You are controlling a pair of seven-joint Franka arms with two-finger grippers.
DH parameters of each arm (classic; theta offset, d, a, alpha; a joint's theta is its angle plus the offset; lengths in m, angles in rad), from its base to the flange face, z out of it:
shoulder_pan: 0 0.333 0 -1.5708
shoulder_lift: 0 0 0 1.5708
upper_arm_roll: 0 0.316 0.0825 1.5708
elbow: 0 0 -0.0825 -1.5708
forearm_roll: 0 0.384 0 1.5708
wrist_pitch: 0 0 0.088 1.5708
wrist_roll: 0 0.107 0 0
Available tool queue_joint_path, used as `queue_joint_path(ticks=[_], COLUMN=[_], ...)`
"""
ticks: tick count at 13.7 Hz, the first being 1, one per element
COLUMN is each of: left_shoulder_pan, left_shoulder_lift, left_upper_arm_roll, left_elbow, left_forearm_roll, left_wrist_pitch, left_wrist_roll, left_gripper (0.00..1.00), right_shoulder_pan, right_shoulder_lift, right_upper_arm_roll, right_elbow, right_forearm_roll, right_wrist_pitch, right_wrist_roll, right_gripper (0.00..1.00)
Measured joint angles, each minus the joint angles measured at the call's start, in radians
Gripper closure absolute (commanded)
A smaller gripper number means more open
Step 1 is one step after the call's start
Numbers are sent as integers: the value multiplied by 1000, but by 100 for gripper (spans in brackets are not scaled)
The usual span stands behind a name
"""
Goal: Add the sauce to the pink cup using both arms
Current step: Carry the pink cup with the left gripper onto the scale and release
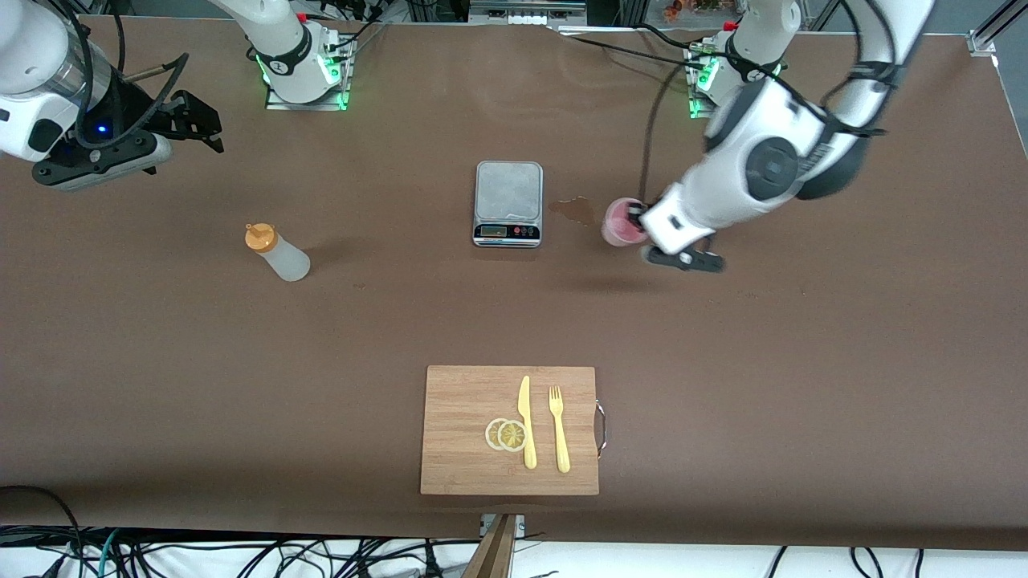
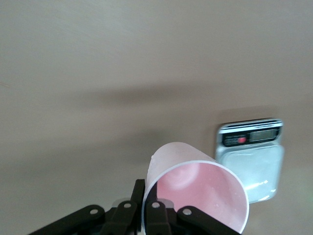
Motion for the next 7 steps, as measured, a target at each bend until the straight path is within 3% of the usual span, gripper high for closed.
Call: queue_joint_path(ticks=[3,7], left_shoulder_pan=[-172,-275], left_shoulder_lift=[70,186], left_upper_arm_roll=[1,4], left_elbow=[-19,-33], left_forearm_roll=[4,136], left_wrist_pitch=[149,212], left_wrist_roll=[-201,-366], left_gripper=[100,100], right_shoulder_pan=[1,-2], right_shoulder_lift=[1,3], right_upper_arm_roll=[13,-3], right_elbow=[0,-1], right_forearm_roll=[0,2], right_wrist_pitch=[0,0], right_wrist_roll=[0,0], right_gripper=[0,0])
